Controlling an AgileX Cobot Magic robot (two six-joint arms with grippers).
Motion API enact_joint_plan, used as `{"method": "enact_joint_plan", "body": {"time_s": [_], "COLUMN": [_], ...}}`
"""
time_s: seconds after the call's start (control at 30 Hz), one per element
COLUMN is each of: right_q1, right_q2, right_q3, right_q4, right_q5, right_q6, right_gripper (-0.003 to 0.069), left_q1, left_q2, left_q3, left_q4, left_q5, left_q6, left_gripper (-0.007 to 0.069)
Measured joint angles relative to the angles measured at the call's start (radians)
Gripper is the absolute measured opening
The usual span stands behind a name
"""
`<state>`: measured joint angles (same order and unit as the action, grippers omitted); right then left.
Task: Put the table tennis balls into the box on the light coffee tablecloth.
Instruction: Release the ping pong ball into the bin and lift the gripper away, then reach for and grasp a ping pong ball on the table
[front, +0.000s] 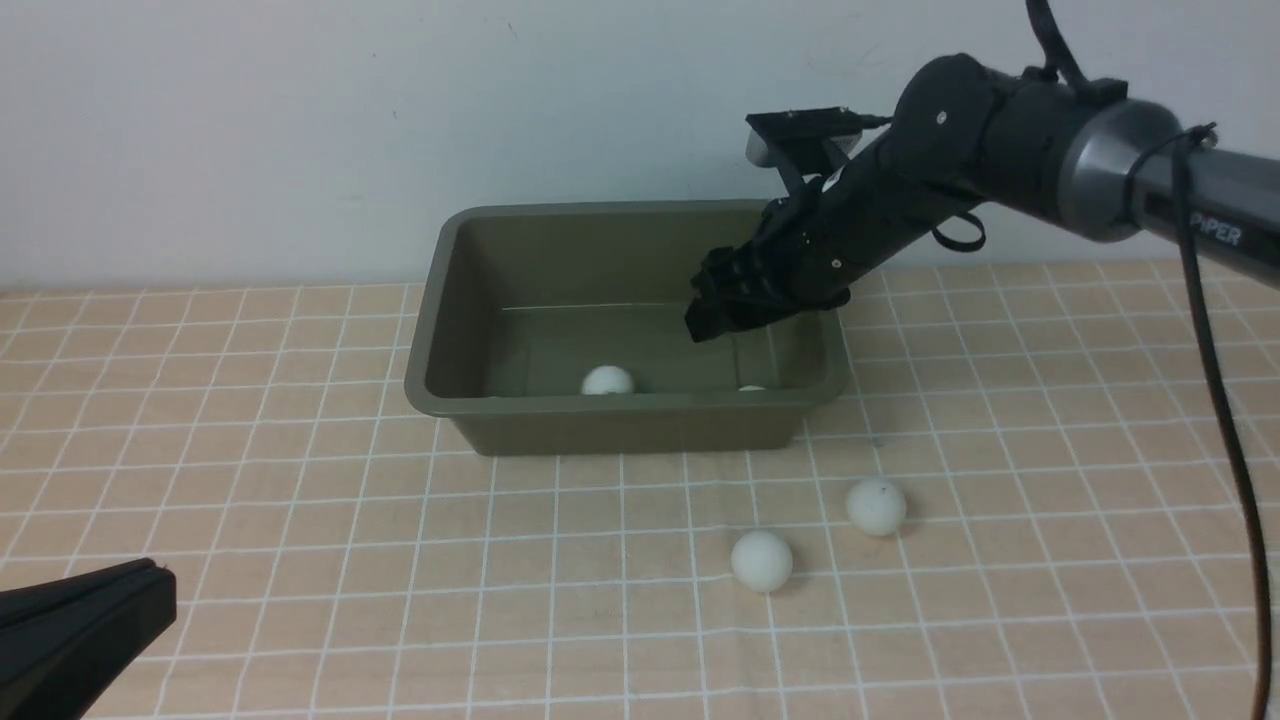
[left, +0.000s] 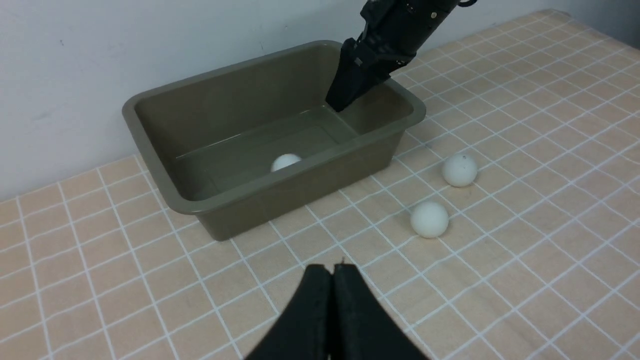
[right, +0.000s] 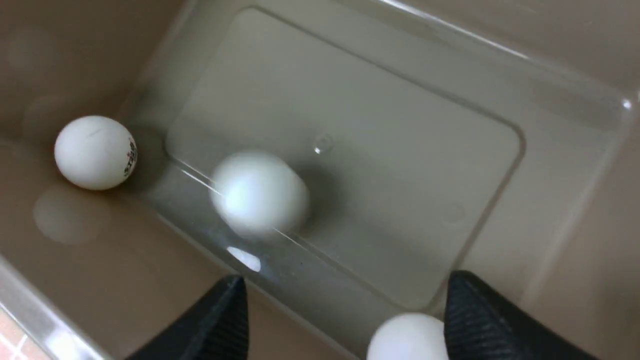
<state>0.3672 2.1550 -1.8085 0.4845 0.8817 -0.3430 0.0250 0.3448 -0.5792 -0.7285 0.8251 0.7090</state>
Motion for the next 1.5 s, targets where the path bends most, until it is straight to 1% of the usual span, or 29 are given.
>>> {"method": "enact_joint_plan", "body": {"time_s": [0.2, 0.3, 0.37, 0.47, 0.5, 0.53, 0.67, 0.9, 1.03, 1.2, 1.23, 1.27, 1.33, 1.5], "right_q1": [0.000, 0.000, 0.000, -0.004, -0.005, -0.015, -0.040, -0.047, -0.047, -0.047, -0.047, -0.047, -0.047, -0.047], "right_q2": [-0.016, -0.049, -0.074, -0.094, -0.095, -0.100, -0.133, -0.268, -0.384, -0.498, -0.513, -0.514, -0.511, -0.481], "right_q3": [-0.104, -0.186, -0.231, -0.245, -0.245, -0.244, -0.193, 0.071, 0.284, 0.509, 0.563, 0.570, 0.636, 0.658], "right_q4": [-0.037, -0.107, -0.198, -0.306, -0.312, -0.350, -0.378, -0.382, -0.367, -0.322, -0.309, -0.308, -0.296, -0.288], "right_q5": [0.105, 0.231, 0.316, 0.354, 0.356, 0.366, 0.366, 0.366, 0.332, 0.179, 0.125, 0.125, 0.051, -0.018], "right_q6": [0.000, 0.021, 0.046, 0.082, 0.088, 0.118, 0.153, 0.159, 0.152, 0.130, 0.121, 0.120, 0.112, 0.094], "right_gripper": [0.0477, 0.0477, 0.0477, 0.0477, 0.0477, 0.0477, 0.0477, 0.0475, 0.0453, 0.0428, 0.0424, 0.0424, 0.0421, 0.0421], "left_q1": [0.000, 0.000, 0.000, 0.000, 0.000, 0.000, 0.000, 0.000, 0.000, 0.000, 0.000, 0.000, 0.000, 0.000], "left_q2": [0.000, 0.000, 0.000, 0.000, 0.000, 0.000, 0.000, -0.004, -0.004, -0.004, -0.004, -0.004, -0.004, -0.004], "left_q3": [0.000, 0.000, 0.000, 0.000, 0.000, 0.000, 0.000, 0.000, 0.000, 0.000, 0.000, 0.000, 0.000, 0.000], "left_q4": [-0.016, -0.021, -0.022, -0.026, -0.026, -0.026, -0.027, -0.027, -0.027, -0.038, -0.042, -0.042, -0.045, -0.045], "left_q5": [0.000, 0.000, 0.000, 0.000, 0.000, 0.000, 0.002, 0.011, 0.011, 0.012, 0.013, 0.014, 0.015, 0.016], "left_q6": [0.000, 0.000, 0.001, 0.010, 0.012, 0.022, 0.029, 0.045, 0.046, 0.046, 0.046, 0.046, 0.050, 0.050], "left_gripper": [-0.0069, -0.0069, -0.0069, -0.0069, -0.0069, -0.0069, -0.0069, -0.0069, -0.0069, -0.0069, -0.0069, -0.0069, -0.0069, -0.0069]}}
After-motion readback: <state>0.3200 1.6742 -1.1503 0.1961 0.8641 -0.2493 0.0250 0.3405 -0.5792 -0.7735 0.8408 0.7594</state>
